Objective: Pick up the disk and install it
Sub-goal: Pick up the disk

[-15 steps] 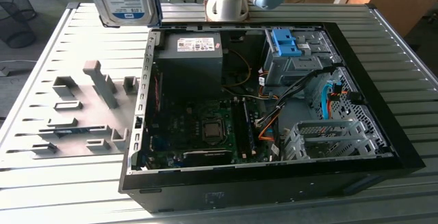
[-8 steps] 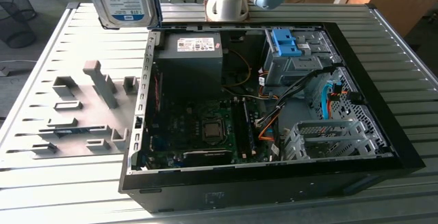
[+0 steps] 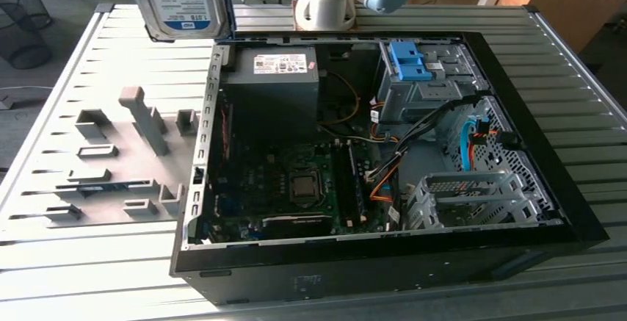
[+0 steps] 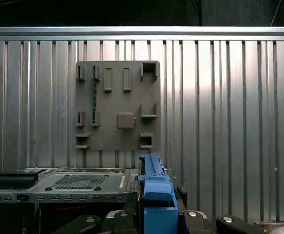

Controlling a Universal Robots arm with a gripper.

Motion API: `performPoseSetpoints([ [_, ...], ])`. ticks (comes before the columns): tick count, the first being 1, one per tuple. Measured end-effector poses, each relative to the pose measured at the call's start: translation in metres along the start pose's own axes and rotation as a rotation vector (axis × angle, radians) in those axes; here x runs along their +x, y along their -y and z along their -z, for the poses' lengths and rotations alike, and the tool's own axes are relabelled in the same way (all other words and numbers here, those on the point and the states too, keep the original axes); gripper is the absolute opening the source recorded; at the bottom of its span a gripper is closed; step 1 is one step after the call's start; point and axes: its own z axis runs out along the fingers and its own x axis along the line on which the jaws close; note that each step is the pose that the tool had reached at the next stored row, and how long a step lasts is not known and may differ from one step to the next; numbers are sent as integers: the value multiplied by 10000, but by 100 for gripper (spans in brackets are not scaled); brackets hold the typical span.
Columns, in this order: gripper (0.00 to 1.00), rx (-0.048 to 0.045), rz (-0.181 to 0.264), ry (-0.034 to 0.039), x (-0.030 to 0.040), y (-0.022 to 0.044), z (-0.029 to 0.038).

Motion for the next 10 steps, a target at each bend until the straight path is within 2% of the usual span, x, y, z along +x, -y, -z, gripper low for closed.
performPoseSetpoints([
  [8, 36, 0, -1, 0, -2, 106, 1],
  [10, 36, 0, -1, 1, -2, 111, 2],
])
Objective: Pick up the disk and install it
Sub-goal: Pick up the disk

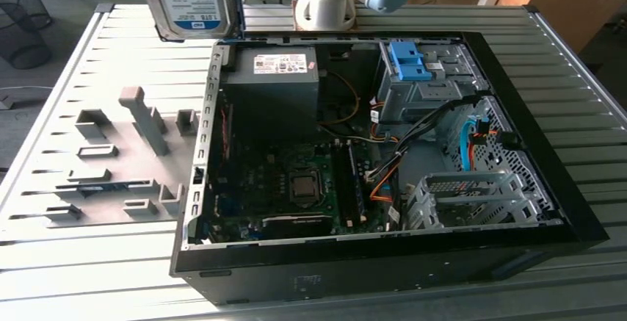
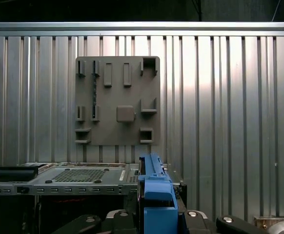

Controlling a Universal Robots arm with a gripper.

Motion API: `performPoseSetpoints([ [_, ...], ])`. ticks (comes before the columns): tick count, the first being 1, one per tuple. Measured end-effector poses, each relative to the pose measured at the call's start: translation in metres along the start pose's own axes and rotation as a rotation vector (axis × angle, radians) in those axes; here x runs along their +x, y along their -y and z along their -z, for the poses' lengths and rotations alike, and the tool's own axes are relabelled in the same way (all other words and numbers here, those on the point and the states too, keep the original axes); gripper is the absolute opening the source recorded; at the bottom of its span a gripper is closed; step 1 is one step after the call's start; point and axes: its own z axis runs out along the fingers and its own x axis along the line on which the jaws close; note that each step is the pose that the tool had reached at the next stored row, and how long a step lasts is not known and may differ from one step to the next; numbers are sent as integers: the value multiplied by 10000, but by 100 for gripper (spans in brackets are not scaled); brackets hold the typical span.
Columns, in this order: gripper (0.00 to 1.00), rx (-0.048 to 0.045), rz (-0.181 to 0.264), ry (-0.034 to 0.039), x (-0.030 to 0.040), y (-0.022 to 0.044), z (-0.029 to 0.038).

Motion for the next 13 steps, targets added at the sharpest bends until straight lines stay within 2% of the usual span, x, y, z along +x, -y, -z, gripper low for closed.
performPoseSetpoints([
  [13, 36, 0, 0, 0, -1, 53, 1],
])
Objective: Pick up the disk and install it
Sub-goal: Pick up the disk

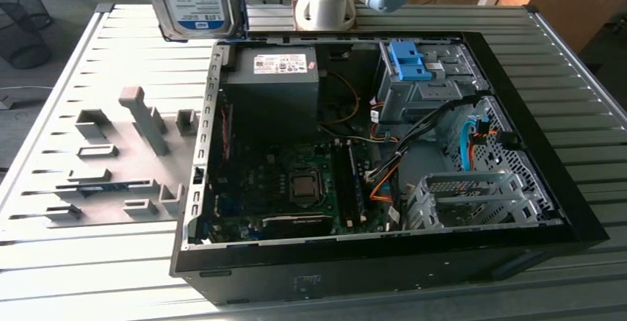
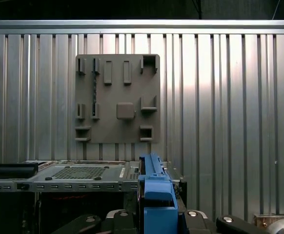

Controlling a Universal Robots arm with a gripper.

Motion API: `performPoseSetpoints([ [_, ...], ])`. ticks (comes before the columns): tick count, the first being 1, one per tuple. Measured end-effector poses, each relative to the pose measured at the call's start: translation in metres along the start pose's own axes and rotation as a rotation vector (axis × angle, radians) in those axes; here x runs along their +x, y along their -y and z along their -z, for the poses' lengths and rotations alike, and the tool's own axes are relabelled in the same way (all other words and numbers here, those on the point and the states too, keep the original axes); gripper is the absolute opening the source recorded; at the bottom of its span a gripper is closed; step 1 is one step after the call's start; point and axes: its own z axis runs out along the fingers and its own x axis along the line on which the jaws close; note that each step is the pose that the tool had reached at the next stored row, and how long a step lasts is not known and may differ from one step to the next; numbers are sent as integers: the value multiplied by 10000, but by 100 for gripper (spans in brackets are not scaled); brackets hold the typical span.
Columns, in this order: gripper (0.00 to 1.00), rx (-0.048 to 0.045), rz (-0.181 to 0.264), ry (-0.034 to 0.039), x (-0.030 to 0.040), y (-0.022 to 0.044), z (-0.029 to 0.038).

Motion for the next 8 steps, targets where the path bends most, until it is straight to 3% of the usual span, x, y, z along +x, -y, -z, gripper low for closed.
performPoseSetpoints([
  [8, 36, 1, 1, 1, -1, 54, 0],
])
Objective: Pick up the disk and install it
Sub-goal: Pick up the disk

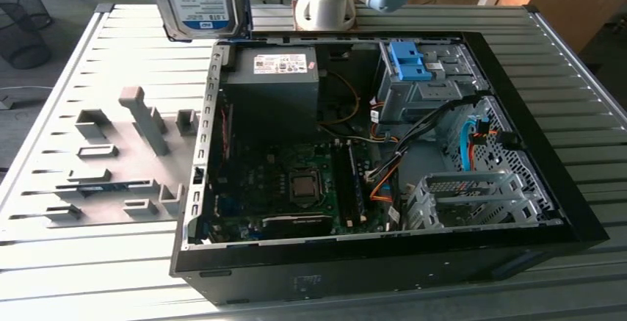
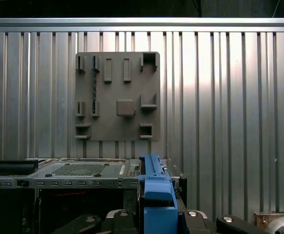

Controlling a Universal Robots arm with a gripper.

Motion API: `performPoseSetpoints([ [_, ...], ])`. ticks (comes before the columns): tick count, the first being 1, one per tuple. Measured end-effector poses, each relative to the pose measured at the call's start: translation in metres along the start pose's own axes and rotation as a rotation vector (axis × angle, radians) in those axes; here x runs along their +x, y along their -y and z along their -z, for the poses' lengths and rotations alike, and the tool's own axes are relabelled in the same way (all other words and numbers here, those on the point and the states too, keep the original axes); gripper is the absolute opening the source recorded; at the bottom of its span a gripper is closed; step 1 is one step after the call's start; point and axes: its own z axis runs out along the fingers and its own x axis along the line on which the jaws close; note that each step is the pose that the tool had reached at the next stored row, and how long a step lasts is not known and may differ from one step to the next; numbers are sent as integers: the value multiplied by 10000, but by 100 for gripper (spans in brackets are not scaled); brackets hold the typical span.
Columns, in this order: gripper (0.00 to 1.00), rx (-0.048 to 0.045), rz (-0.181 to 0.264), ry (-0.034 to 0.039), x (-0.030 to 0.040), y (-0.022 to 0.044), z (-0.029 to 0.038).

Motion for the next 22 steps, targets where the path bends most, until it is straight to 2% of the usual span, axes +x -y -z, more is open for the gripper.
performPoseSetpoints([
  [22, 36, -1, -1, -2, -5, 231, 3],
])
